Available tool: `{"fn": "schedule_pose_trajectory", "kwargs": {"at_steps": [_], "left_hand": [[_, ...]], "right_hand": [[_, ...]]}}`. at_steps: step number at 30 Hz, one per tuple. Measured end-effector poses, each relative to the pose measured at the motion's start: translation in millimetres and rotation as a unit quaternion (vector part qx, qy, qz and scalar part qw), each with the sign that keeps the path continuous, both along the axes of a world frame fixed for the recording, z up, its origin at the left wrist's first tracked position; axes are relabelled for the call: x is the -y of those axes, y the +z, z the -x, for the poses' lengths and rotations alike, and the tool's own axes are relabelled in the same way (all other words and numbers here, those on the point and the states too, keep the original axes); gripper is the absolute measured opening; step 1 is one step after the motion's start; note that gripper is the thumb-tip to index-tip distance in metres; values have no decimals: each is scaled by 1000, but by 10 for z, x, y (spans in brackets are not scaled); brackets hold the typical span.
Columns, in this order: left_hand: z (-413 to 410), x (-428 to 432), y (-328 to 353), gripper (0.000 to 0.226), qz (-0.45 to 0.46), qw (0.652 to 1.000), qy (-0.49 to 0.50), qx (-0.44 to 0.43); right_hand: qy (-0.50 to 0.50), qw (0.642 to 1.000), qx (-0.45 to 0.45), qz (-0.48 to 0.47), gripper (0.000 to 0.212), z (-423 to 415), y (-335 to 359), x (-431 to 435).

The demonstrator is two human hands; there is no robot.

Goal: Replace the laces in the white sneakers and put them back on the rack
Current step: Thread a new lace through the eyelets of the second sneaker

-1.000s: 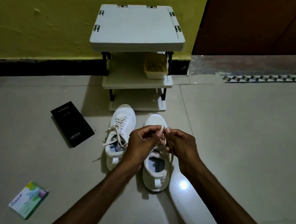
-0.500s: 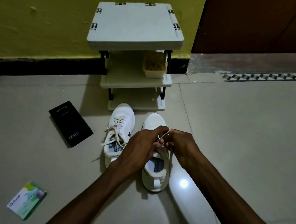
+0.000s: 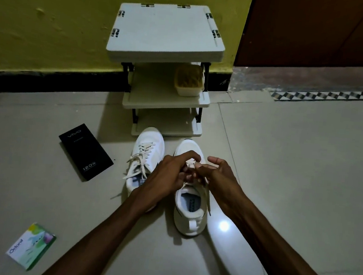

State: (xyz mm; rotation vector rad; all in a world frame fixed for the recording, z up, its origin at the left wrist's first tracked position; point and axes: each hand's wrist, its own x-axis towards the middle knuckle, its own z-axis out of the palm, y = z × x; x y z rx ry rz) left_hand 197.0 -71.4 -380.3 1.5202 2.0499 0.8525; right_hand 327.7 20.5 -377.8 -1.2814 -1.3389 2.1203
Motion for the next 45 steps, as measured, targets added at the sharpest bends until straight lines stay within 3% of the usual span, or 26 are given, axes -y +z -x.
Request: {"fn": "schedule_pose_trajectory", "kwargs": {"at_steps": [5, 8, 11, 19, 21, 23, 25, 30, 33, 35, 37, 39, 43, 45], "left_hand": [[11, -57, -36, 51, 13, 999, -23, -26], [20, -35, -20, 49, 12, 999, -32, -32], [-4, -29, -1, 45, 20, 998, -47, -33], [-30, -77, 40, 51, 37, 999, -22, -20], [-46, -64, 71, 46, 39, 999, -3, 23], [-26, -61, 60, 36, 45, 995, 26, 81], [8, -72, 25, 32, 66, 988, 45, 131], [33, -127, 39, 21, 135, 957, 75, 244], [52, -110, 16, 11, 107, 945, 118, 286], [50, -94, -20, 10, 91, 944, 154, 279], [27, -93, -62, 10, 82, 962, 178, 191], [12, -82, -84, 12, 78, 978, 191, 36], [23, 3, -46, 14, 87, 962, 188, -179], [19, 17, -37, 18, 96, 947, 179, -249]], "right_hand": [[1, 998, 17, -56, 58, -28, 19, 6], [43, 969, 73, -232, 63, -47, 37, -12], [101, 902, 126, -401, 66, -48, 73, -20], [208, 737, 185, -616, 59, -37, 113, 139], [199, 669, 165, -697, 65, -63, 23, 158], [166, 607, 157, -761, 57, -84, -84, 165], [148, 573, 152, -791, 48, -105, -154, 176], [133, 585, 126, -790, 46, -104, -163, 172], [152, 604, 126, -772, 47, -115, -147, 169], [168, 630, 151, -743, 36, -127, -125, 180], [173, 657, 185, -710, 21, -138, -106, 196], [171, 687, 215, -673, 15, -177, -107, 202], [158, 740, 251, -603, 13, -356, -127, 164], [168, 744, 277, -585, 14, -400, -141, 169]]}}
